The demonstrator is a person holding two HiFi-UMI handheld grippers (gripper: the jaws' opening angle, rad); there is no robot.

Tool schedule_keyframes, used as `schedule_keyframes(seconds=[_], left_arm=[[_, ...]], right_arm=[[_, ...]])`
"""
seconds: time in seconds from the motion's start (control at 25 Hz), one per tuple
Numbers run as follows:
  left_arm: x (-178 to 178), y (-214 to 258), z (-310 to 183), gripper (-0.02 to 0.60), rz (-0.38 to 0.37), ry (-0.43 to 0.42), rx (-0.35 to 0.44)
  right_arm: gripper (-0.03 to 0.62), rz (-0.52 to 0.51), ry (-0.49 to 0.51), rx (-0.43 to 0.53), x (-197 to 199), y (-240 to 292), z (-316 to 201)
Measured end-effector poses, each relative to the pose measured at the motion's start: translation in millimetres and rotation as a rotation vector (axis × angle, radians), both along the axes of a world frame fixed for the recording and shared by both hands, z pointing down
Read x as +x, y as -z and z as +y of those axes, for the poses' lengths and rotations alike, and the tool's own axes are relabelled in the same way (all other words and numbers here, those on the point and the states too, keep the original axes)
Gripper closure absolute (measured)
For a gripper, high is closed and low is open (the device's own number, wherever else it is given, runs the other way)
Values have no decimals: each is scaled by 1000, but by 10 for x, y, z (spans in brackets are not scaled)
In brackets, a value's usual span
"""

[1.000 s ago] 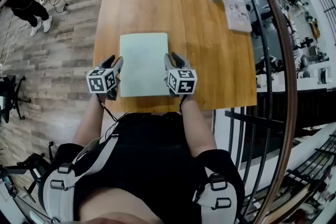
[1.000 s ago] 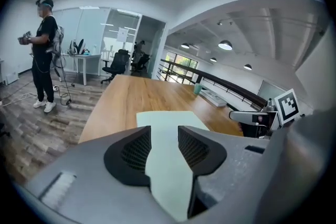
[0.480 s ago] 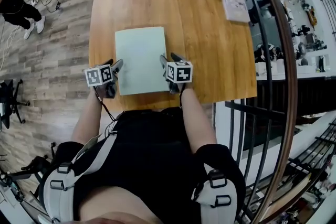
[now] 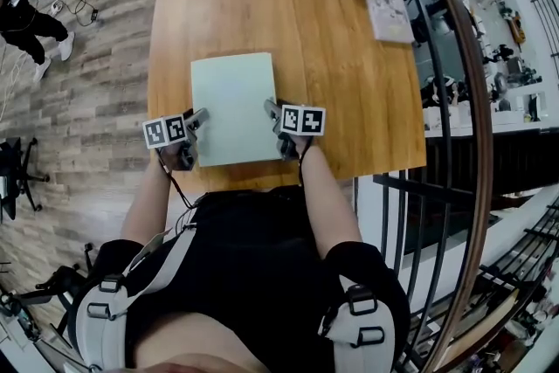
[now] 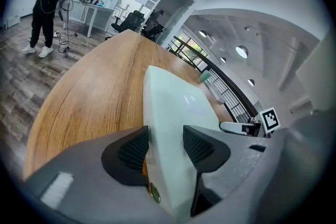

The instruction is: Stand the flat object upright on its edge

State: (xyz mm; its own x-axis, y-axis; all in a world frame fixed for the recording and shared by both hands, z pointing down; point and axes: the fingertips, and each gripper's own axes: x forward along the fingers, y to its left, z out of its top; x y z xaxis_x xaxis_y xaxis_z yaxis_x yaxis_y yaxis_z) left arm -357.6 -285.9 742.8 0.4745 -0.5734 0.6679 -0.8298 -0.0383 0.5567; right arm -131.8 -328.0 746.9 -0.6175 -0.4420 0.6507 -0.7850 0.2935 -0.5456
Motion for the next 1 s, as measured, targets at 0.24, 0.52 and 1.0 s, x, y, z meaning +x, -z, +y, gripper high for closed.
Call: schedule_keyframes(seconds=[0.24,0.52,1.0], left_arm=[[17,126,11,377,27,5,35],[299,509,-61,383,-40,-67,149],[1128,1417,-542,396,-167,-244,502]], right_arm=[[437,-53,-2,-9,-1,26,15],[442,-77,-41,79,284,368,74],[442,65,107,495,1084,1464,-318]])
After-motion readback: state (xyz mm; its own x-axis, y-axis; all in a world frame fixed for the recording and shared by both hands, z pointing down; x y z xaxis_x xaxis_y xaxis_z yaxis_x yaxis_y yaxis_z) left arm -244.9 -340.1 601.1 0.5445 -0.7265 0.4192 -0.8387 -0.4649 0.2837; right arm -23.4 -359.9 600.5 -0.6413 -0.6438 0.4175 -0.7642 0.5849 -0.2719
